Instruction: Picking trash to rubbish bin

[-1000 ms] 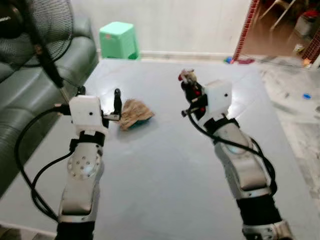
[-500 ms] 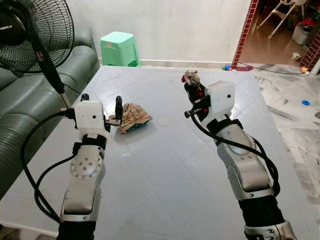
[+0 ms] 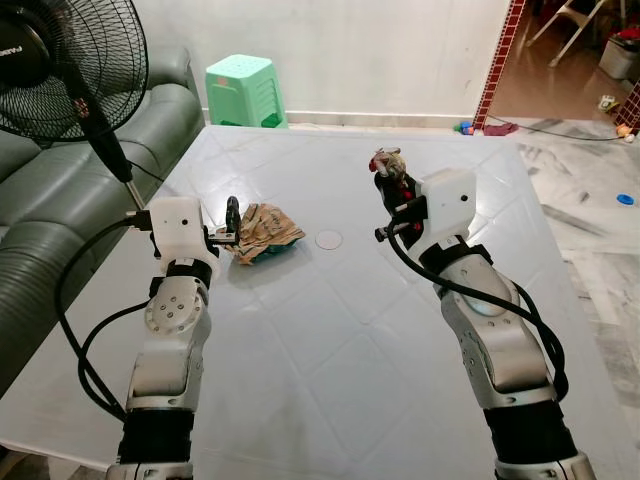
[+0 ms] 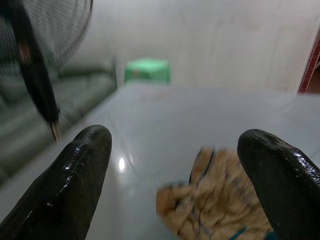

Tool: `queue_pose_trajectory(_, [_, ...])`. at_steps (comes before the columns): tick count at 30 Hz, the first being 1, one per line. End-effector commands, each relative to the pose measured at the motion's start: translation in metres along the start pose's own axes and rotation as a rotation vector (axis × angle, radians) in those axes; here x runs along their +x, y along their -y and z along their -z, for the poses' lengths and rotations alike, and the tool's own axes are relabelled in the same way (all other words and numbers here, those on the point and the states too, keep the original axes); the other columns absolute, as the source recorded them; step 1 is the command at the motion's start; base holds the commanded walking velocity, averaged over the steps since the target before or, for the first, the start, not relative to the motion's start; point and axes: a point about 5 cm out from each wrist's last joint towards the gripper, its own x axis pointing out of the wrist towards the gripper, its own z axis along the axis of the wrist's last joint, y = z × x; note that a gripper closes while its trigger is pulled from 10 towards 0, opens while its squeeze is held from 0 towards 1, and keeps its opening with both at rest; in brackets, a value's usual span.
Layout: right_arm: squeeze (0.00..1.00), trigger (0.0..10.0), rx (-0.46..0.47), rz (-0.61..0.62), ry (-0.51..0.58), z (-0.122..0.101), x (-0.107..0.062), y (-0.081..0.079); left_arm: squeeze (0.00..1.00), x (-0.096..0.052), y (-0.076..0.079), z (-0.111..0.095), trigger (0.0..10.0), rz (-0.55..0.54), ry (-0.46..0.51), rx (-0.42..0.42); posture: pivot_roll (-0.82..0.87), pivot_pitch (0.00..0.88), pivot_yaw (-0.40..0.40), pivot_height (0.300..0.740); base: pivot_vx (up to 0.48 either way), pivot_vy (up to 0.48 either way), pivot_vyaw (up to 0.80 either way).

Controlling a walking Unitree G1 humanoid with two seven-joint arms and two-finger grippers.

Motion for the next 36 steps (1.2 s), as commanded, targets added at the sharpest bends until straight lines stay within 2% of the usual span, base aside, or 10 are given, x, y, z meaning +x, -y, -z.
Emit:
queue_pose_trajectory(1, [0.0, 10.0, -0.006, -0.01, 0.006, -0.005, -0.002, -0.001, 0.0, 0.004, 0.001, 0.004, 10.0, 0.016, -0.033, -0.038, -0.02, 0.068, 0.026, 0.74, 0.0, 0.0, 0.0])
queue_pose_trajectory(5, [0.0, 10.0, -0.008, -0.031, -0.025, -0.004, -0.009, -0.001, 0.0, 0.014, 0.007, 0.014, 10.0, 0.048, -0.101, -0.067, -0.05, 0.089, 0.034, 0.74, 0.0, 0.0, 0.0])
queue_pose_trajectory(13, [0.0, 10.0, -0.014, -0.072, -0.091, 0.0, -0.021, 0.004, 0.0, 0.029, 0.021, 0.021, 10.0, 0.111, -0.158, -0.106, -0.08, 0.112, 0.045, 0.74, 0.0, 0.0, 0.0])
queue_pose_trajectory(15, [0.0, 10.0, -0.012, -0.072, -0.095, -0.001, -0.022, 0.004, 0.0, 0.031, 0.024, 0.022, 10.0, 0.113, -0.161, -0.102, -0.09, 0.111, 0.045, 0.74, 0.0, 0.0, 0.0])
queue_pose_trajectory(18, [0.0, 10.0, -0.007, -0.077, -0.103, -0.001, -0.022, 0.002, 0.0, 0.034, 0.025, 0.03, 10.0, 0.088, -0.224, -0.128, -0.09, 0.106, 0.046, 0.74, 0.0, 0.0, 0.0])
queue_pose_trajectory(19, [0.0, 10.0, -0.005, -0.08, -0.103, -0.001, -0.022, 0.001, 0.0, 0.034, 0.024, 0.033, 1.6, 0.079, -0.243, -0.133, -0.09, 0.104, 0.047, 0.74, 0.0, 0.0, 0.0])
queue_pose_trajectory(20, [0.0, 10.0, -0.004, -0.082, -0.103, -0.001, -0.022, 0.0, 0.0, 0.034, 0.024, 0.035, 1.6, 0.077, -0.251, -0.137, -0.09, 0.102, 0.047, 0.74, 0.0, 0.0, 0.0])
queue_pose_trajectory(21, [0.0, 10.0, -0.003, -0.086, -0.104, -0.001, -0.021, 0.0, 0.0, 0.034, 0.024, 0.036, 0.0, 0.07, -0.259, -0.144, -0.09, 0.1, 0.047, 0.74, 0.0, 0.0, 0.0])
queue_pose_trajectory(32, [0.0, 10.0, 0.006, -0.101, -0.102, -0.001, -0.014, -0.003, 0.0, 0.031, 0.006, 0.046, 0.0, 0.02, -0.278, -0.156, -0.06, 0.068, 0.044, 0.74, 0.0, 0.0, 0.0])
queue_pose_trajectory(36, [0.0, 10.0, 0.009, -0.108, -0.098, -0.001, -0.012, -0.004, 0.0, 0.029, 0.007, 0.044, 0.0, 0.025, -0.252, -0.149, -0.05, 0.055, 0.041, 0.74, 0.0, 0.0, 0.0])
